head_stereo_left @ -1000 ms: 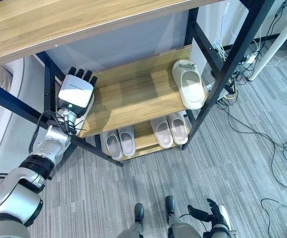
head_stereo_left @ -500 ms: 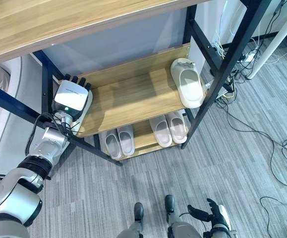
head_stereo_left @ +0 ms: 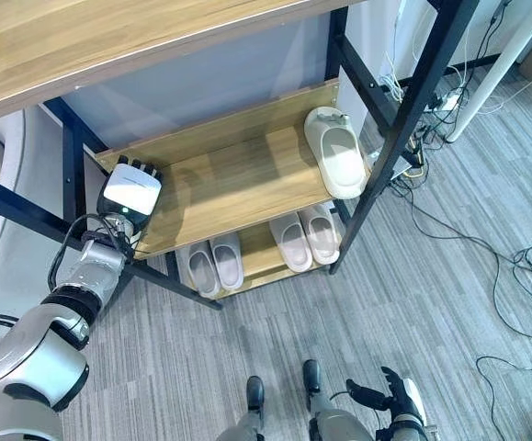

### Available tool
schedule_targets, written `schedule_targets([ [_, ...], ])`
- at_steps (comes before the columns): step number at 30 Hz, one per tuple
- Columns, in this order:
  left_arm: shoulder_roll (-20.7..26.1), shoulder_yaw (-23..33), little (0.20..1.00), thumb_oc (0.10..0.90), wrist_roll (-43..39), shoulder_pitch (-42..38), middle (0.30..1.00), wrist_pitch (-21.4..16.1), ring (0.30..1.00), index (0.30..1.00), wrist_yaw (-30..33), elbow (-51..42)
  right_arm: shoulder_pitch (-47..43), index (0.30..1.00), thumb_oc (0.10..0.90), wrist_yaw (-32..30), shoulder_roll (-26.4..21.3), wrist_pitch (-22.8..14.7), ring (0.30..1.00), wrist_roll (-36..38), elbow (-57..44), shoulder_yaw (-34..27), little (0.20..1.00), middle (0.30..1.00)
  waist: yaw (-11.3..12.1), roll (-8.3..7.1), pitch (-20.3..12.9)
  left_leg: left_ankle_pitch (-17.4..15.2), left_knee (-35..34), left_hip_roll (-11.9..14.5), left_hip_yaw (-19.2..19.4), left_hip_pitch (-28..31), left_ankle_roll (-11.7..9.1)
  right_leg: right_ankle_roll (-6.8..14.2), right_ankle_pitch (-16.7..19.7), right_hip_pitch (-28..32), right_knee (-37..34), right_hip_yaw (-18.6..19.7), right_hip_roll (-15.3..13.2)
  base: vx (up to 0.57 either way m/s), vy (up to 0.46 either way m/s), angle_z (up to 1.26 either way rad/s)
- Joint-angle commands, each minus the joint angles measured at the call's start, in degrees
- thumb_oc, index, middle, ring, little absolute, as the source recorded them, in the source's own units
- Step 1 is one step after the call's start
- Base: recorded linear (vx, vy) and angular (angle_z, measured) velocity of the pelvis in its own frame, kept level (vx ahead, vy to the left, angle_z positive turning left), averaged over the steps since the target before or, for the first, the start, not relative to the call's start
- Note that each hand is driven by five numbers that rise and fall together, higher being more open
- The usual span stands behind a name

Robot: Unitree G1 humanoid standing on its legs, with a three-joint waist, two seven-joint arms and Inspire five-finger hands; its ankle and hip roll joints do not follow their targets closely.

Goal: Arrange the slippers neatly on the shoe rack.

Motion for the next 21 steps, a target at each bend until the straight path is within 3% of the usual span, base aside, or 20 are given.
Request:
schedule_targets([
  [1,5.8,2.9,0.9,0.8,-1.1,-8.79,0.9,4.96,0.9,0.9,3.34,7.08,1.63,0.9,0.8,-1.11,-0.72,-2.68,0.9,0.76,-1.45,0.97,0.9,0.9,0.49,-2.27,-1.82,-5.24,0.13,-2.22,0.78,0.25,1.34,8.26,-5.04,1.8,0.26,4.04,-3.55,0.0,0.0,0.0],
  [21,2.76,3.22,0.9,0.8,-2.35,-8.56,0.9,5.8,0.9,0.9,5.51,11.33,1.65,0.9,0.8,-2.64,-1.66,-3.5,0.9,-1.3,-1.24,1.86,0.9,0.9,-0.28,-2.79,-2.59,-5.46,0.13,-2.14,1.21,0.1,1.4,8.4,-4.74,1.24,0.26,4.61,-3.52,0.0,0.002,0.0],
])
